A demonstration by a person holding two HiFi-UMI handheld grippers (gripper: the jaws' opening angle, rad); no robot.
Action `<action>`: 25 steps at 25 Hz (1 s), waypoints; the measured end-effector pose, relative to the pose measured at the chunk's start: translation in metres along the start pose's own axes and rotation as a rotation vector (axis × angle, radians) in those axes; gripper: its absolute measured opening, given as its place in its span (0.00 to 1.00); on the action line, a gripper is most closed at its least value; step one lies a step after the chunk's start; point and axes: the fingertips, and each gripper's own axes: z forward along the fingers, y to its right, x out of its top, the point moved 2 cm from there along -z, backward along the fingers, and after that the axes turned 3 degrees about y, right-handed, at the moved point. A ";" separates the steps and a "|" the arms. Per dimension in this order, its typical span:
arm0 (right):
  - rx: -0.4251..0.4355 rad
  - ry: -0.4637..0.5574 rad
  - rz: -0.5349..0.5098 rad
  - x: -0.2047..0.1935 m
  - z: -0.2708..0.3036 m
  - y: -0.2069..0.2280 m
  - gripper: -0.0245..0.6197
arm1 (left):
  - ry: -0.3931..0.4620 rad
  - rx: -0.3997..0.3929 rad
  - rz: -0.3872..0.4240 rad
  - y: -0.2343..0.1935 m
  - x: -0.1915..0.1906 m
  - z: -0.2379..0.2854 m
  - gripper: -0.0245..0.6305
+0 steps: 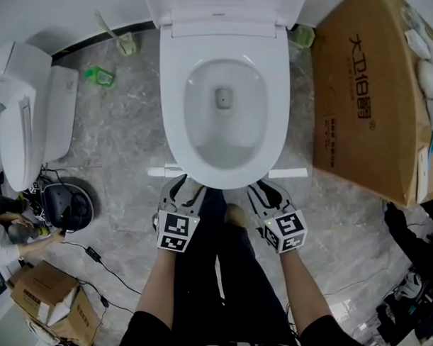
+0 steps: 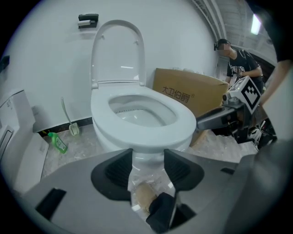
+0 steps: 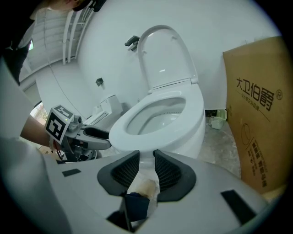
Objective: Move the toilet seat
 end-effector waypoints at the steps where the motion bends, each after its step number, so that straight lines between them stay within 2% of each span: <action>1: 0.001 0.005 0.001 0.002 -0.002 -0.001 0.22 | 0.005 0.002 -0.003 0.000 0.002 -0.003 0.37; 12: -0.008 0.068 -0.029 0.056 -0.039 -0.024 0.21 | 0.085 -0.023 -0.035 0.003 0.050 -0.048 0.36; 25: -0.019 0.172 -0.074 0.149 -0.080 -0.042 0.17 | 0.206 -0.022 -0.086 -0.005 0.139 -0.102 0.35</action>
